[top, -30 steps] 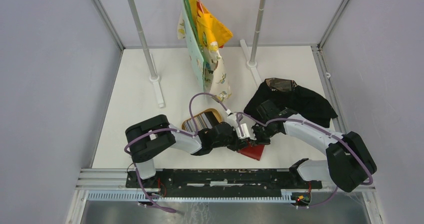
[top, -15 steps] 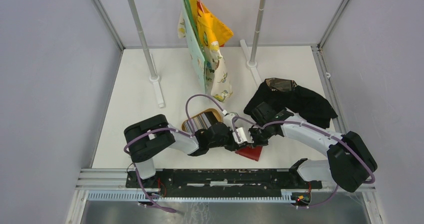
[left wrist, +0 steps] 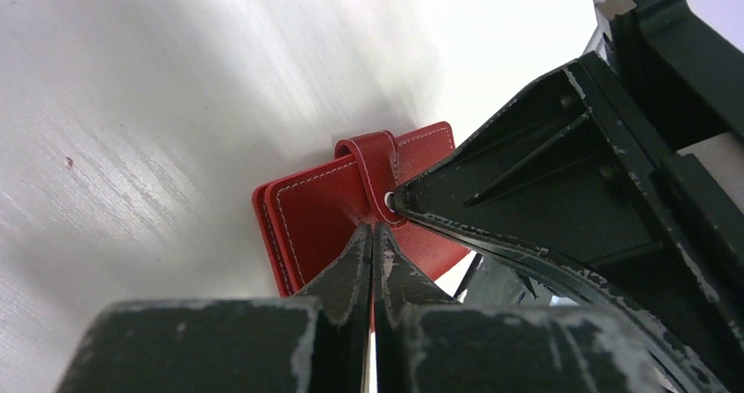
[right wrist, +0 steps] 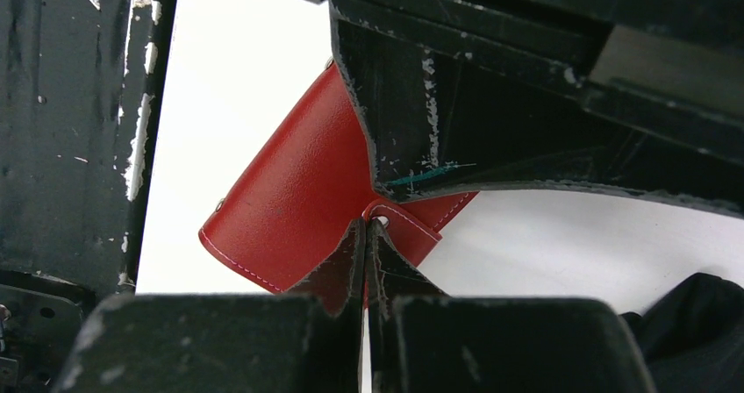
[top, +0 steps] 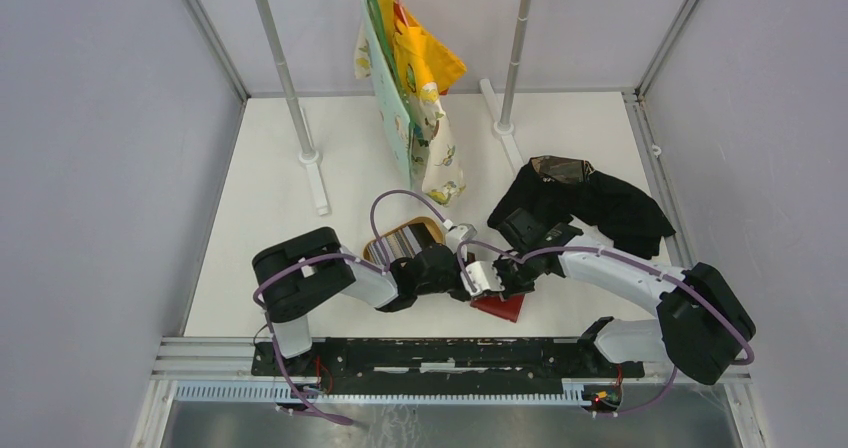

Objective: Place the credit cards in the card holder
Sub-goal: Close the card holder at the center of the board.

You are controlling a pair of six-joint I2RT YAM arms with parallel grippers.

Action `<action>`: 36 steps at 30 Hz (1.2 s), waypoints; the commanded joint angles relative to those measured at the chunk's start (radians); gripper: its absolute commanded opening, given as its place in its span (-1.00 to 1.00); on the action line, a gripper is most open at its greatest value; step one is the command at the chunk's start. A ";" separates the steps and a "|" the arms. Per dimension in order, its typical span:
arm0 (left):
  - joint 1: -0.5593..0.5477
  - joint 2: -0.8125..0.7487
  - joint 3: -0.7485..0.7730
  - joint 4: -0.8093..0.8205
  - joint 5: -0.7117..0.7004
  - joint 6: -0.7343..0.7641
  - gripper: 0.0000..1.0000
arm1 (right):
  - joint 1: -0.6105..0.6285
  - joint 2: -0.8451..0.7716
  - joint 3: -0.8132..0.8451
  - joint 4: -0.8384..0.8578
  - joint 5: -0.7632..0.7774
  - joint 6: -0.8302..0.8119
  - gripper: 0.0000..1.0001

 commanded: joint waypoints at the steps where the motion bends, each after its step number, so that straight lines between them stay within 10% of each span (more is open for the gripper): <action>1: 0.007 0.013 -0.008 0.066 0.016 -0.033 -0.96 | 0.044 0.067 -0.057 -0.014 0.038 0.017 -1.00; 36: 0.015 -0.011 -0.025 0.105 0.032 -0.030 -0.96 | 0.189 0.103 -0.076 -0.012 0.135 0.036 -1.00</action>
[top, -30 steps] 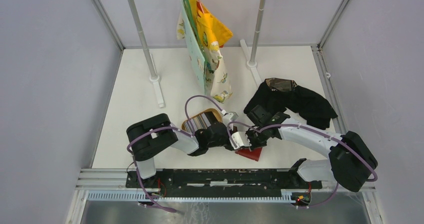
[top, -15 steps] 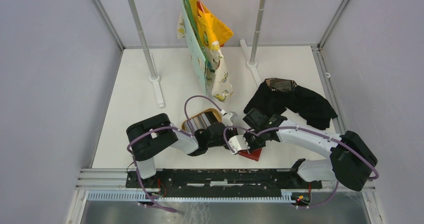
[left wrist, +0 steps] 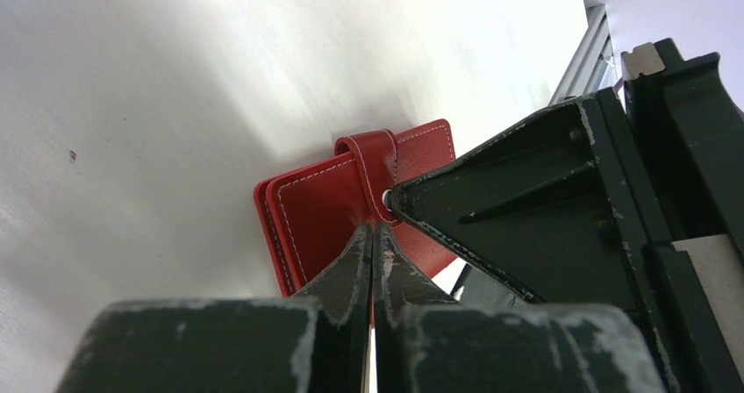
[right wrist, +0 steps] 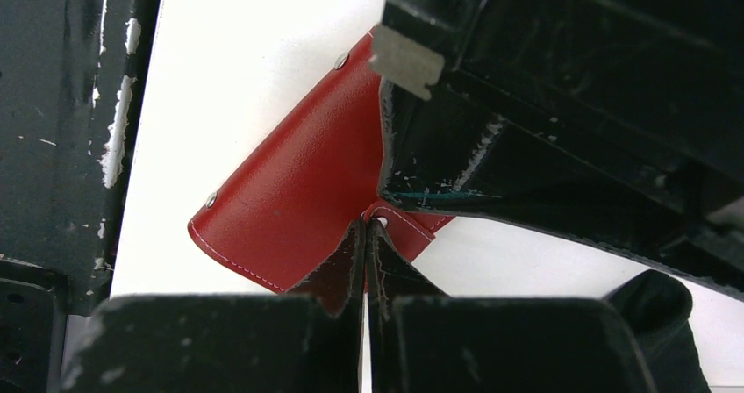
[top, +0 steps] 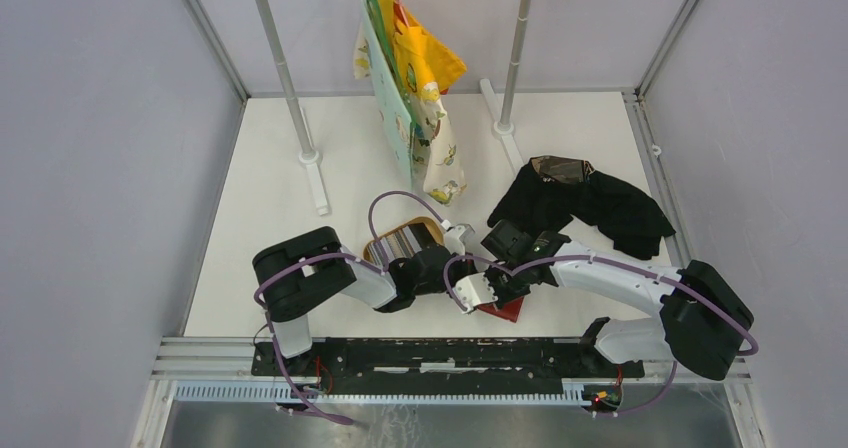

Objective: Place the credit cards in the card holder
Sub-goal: Close the card holder at the center of the board.

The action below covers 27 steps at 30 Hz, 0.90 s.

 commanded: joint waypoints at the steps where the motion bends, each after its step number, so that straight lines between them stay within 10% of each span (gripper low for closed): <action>1: 0.005 -0.021 -0.011 0.066 0.009 -0.009 -0.96 | 0.025 0.091 -0.089 -0.003 -0.065 0.011 -1.00; 17: 0.006 -0.071 -0.025 0.019 -0.019 0.016 -0.96 | 0.082 0.142 -0.089 -0.010 -0.054 0.008 -0.95; 27: 0.006 -0.073 -0.020 0.017 -0.006 0.026 -0.96 | -0.105 -0.060 -0.030 -0.033 -0.261 -0.004 -0.37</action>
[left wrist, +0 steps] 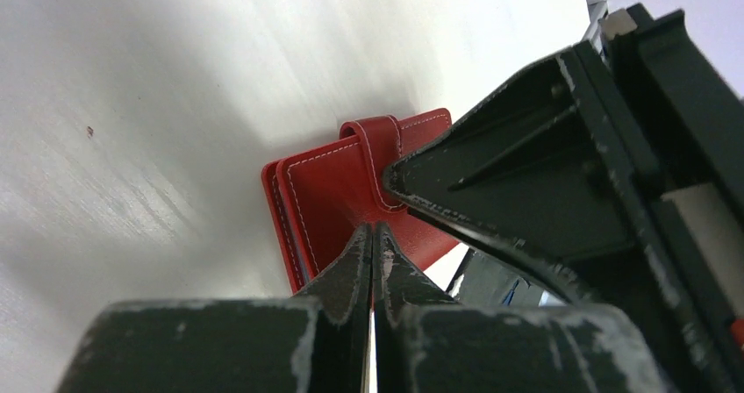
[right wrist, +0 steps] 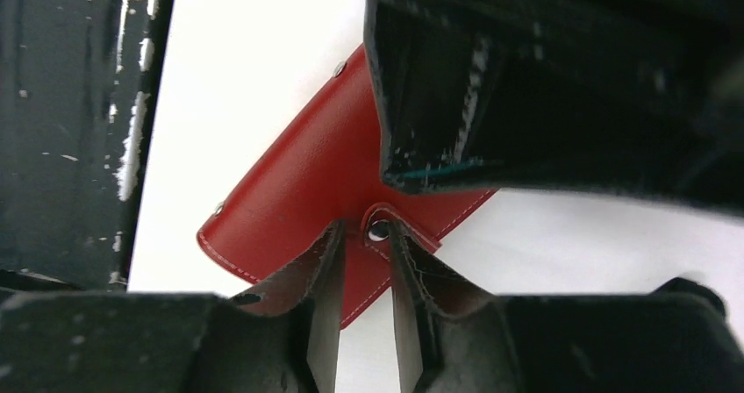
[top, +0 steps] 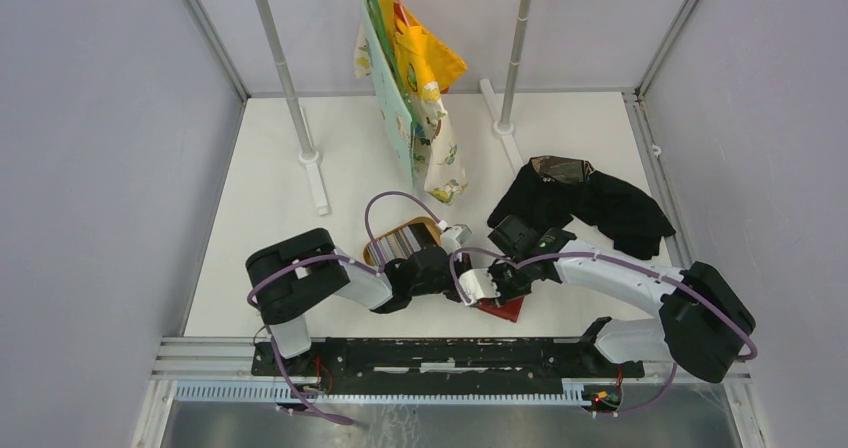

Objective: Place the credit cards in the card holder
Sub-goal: Close the card holder at the center of the board.

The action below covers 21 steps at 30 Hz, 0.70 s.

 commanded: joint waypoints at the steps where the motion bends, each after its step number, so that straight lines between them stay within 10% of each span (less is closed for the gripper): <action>1: 0.006 -0.036 0.008 0.035 -0.003 0.027 -0.96 | -0.097 -0.069 -0.029 -0.055 -0.241 -0.013 -0.30; 9: 0.005 -0.060 0.005 0.038 0.015 0.038 -0.96 | -0.212 -0.143 0.007 -0.131 -0.401 -0.082 0.02; 16: 0.004 -0.058 0.011 0.039 0.033 0.044 -0.96 | -0.229 -0.125 -0.028 -0.011 -0.348 0.034 -0.72; 21: 0.004 -0.048 0.015 0.046 0.039 0.044 -0.96 | -0.223 -0.086 -0.046 0.029 -0.301 0.069 -0.84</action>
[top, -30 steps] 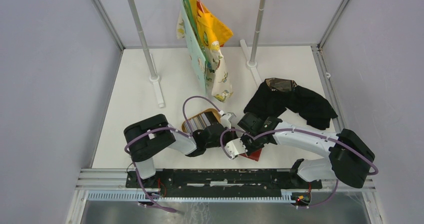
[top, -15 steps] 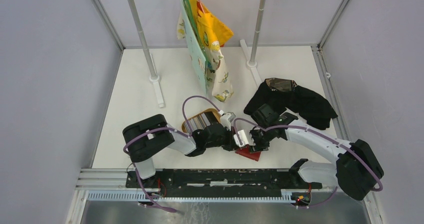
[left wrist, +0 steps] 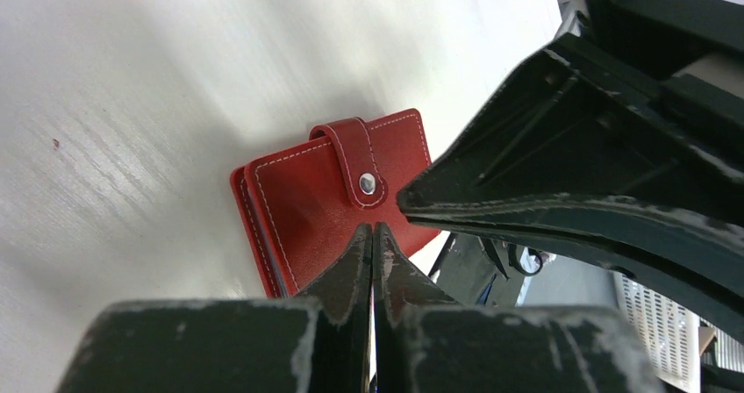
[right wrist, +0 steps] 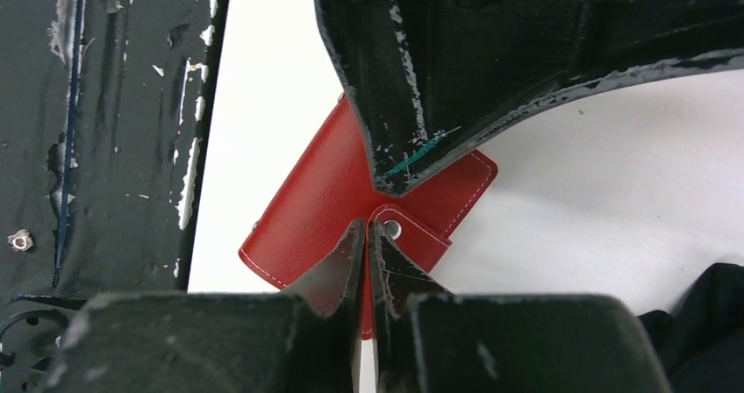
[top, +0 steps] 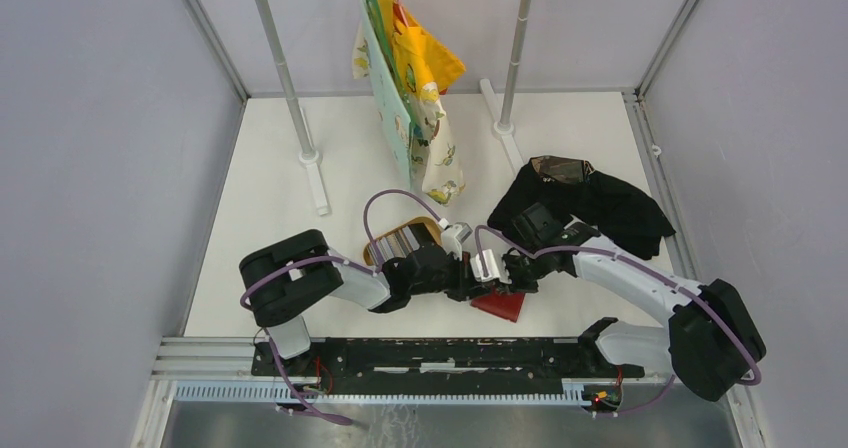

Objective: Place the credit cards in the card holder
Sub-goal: Close the card holder at the center of the board.

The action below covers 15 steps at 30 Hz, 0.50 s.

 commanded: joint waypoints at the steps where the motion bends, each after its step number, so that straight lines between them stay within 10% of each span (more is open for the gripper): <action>1: 0.004 -0.013 0.015 0.047 0.021 0.043 -0.96 | 0.007 0.025 -0.021 0.072 0.037 0.052 -0.86; 15: 0.004 -0.017 -0.005 0.053 0.013 0.052 -0.96 | 0.085 0.136 -0.040 0.109 0.199 0.080 -0.92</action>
